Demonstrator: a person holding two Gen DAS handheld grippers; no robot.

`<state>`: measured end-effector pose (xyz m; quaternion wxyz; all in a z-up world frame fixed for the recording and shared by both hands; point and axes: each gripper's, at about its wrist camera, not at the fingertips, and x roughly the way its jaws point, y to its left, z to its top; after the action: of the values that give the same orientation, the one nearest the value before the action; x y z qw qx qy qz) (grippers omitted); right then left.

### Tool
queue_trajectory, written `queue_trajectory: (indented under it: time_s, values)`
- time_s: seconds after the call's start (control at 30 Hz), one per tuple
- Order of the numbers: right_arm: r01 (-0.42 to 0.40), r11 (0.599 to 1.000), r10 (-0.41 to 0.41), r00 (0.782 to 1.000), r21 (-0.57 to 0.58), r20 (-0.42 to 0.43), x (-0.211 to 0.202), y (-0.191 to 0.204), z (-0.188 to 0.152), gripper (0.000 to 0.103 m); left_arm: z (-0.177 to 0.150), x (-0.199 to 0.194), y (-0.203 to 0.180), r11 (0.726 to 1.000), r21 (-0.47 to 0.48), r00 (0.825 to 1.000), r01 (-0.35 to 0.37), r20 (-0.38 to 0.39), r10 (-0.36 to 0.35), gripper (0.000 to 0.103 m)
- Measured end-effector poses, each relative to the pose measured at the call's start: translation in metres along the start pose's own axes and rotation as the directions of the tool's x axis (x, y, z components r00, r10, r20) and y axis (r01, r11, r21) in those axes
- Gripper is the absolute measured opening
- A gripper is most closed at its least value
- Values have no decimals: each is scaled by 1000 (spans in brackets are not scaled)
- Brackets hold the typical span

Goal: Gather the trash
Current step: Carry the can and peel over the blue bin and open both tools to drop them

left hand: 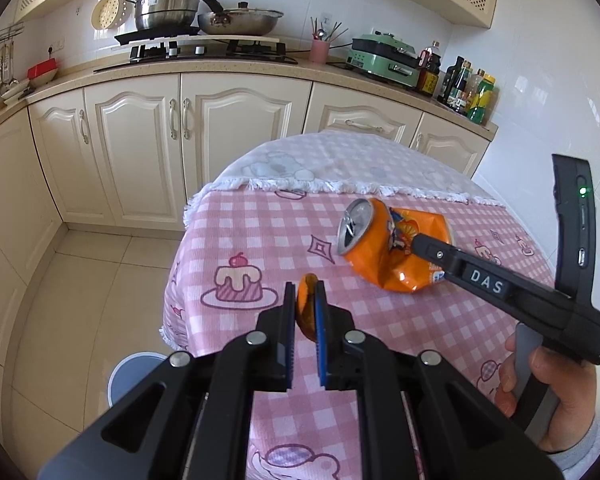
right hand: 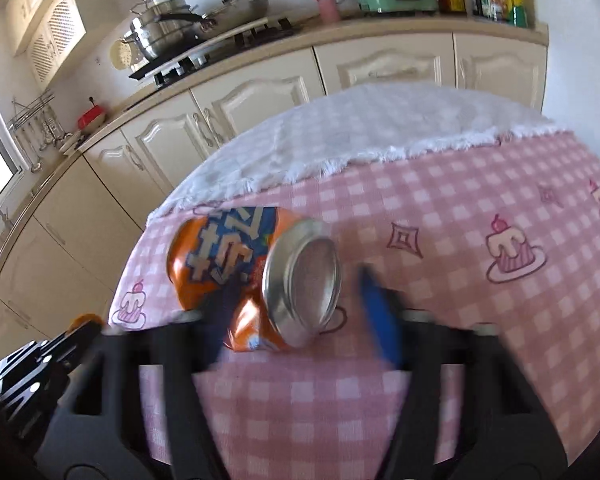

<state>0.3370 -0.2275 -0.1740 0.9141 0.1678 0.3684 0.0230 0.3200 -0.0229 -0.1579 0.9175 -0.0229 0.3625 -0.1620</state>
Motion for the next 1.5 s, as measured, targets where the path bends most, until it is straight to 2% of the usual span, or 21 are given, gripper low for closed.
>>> queue_trajectory:
  time_s: [0.03, 0.1, 0.33, 0.53, 0.63, 0.8, 1.0, 1.17, 1.33, 1.5]
  values:
    - [-12, 1000, 12, 1000, 7, 0, 0, 0, 0, 30, 0, 0, 1, 1000, -1, 1000, -1, 2, 1, 8]
    - [6, 1000, -6, 1000, -15, 24, -3, 5, 0, 19, 1, 0, 2, 1000, -5, 1000, -2, 4, 2, 8]
    - [47, 992, -33, 992, -121, 120, -19, 32, 0, 18, 4, -8, 10, 1000, -22, 999, 9, 34, -8, 8]
    - [-9, 982, 35, 991, -189, 132, -20, 73, 2, 18, 2, -28, 44, 997, -74, 997, -4, 77, 10, 8]
    - [-60, 968, 90, 989, -242, 115, -16, 110, -6, 18, -3, -39, 71, 993, -103, 994, -52, 95, 61, 8]
    - [-150, 934, 179, 982, -325, 61, 3, 178, -27, 18, -18, -58, 127, 972, -162, 977, -170, 98, 187, 8]
    - [-239, 882, 244, 969, -406, -41, 48, 252, -69, 18, -51, -54, 207, 929, -266, 962, -259, 19, 273, 8]
    - [-266, 855, 222, 964, -445, -148, 105, 288, -107, 18, -88, -28, 265, 893, -352, 959, -280, -69, 273, 8]
    - [-256, 849, 160, 958, -462, -236, 157, 294, -145, 18, -127, 15, 307, 862, -413, 955, -294, -173, 243, 8]
    - [-217, 860, 75, 949, -461, -307, 208, 279, -172, 18, -159, 62, 328, 852, -440, 949, -283, -256, 182, 8]
